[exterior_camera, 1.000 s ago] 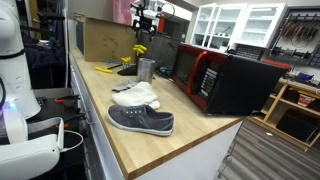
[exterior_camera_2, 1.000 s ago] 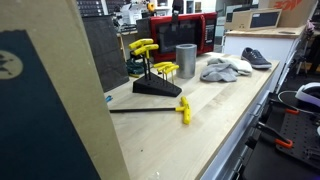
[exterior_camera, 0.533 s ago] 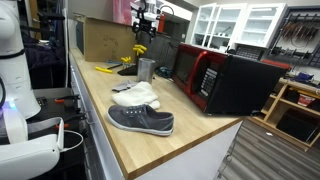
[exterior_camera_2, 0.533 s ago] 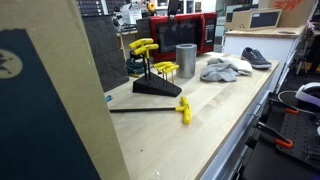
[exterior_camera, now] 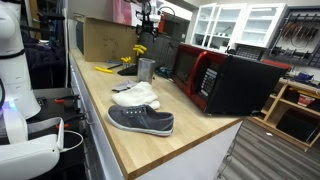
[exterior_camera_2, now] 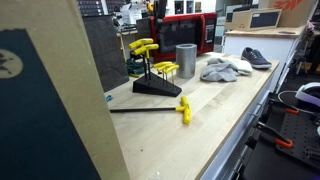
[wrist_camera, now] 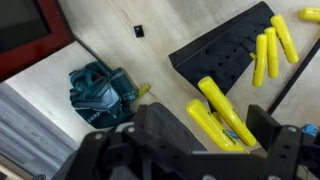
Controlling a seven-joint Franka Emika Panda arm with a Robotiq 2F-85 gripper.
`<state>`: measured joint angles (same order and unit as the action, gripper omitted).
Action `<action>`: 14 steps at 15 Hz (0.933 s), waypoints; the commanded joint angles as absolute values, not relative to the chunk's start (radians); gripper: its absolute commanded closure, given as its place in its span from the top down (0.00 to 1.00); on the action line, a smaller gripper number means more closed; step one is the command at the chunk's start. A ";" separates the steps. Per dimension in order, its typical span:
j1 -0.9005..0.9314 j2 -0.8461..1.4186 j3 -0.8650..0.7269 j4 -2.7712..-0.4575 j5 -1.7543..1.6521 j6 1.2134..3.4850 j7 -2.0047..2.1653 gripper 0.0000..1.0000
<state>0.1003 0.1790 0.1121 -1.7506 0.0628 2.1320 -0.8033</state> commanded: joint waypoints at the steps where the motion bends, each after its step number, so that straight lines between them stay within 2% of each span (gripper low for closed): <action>1: 0.089 0.240 0.144 -1.662 0.088 2.126 -0.884 1.00; 11: 0.088 0.371 0.216 -1.535 0.108 2.015 -1.168 1.00; 12: 0.087 0.374 0.214 -1.532 0.103 2.010 -1.190 0.75; 13: 0.089 0.376 0.212 -1.525 0.097 2.002 -1.203 0.74; 14: 0.089 0.375 0.210 -1.522 0.092 2.003 -1.213 0.66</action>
<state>0.0975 0.3612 0.2058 -1.5705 0.1105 2.0487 -1.1492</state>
